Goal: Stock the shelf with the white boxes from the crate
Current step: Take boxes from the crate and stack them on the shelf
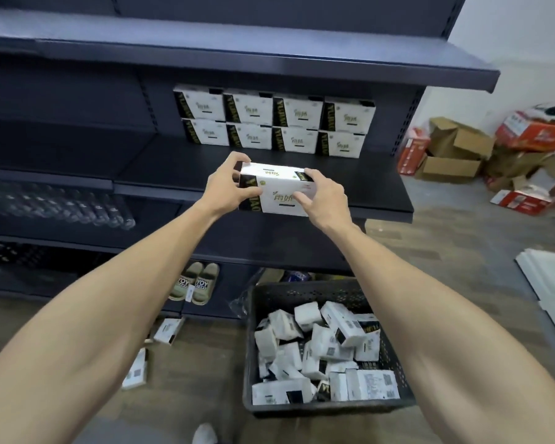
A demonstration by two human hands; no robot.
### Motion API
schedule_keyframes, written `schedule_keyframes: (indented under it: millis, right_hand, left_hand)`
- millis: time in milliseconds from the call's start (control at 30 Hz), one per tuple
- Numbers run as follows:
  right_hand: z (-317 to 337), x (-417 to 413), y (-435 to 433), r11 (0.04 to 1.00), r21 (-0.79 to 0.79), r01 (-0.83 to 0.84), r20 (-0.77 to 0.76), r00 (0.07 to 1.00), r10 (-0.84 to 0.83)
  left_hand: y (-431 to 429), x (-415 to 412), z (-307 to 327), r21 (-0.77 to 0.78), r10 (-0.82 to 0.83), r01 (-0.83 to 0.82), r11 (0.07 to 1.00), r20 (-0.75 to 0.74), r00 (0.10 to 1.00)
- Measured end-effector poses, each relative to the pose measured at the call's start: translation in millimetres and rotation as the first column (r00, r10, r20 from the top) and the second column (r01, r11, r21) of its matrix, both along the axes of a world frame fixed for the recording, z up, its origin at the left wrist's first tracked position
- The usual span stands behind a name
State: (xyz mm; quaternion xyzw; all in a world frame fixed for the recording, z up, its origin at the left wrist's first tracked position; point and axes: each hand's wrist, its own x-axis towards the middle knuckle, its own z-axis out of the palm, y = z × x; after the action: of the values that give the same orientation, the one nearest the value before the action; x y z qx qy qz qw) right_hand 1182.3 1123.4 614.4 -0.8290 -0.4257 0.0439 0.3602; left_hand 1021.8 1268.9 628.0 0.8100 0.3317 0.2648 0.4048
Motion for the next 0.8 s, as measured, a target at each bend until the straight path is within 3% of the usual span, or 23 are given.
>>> schedule_keyframes:
  millis: [200, 433, 800]
  right_hand:
    - [8, -52, 65, 0.999, -0.001, 0.052, 0.048, 0.997, -0.052]
    - [-1, -120, 162, 0.995, -0.003, 0.098, 0.031, 0.995, -0.097]
    - [-7, -155, 243, 0.989, -0.051, 0.138, 0.018, 0.99, -0.137]
  left_hand:
    - [53, -45, 9, 0.101, 0.072, -0.073, 0.992, 0.014, 0.997]
    - [139, -99, 6, 0.309, 0.106, -0.07, 0.949, -0.101, 0.989]
    - [233, -124, -15, 0.302, 0.062, -0.029, 0.953, -0.099, 0.993]
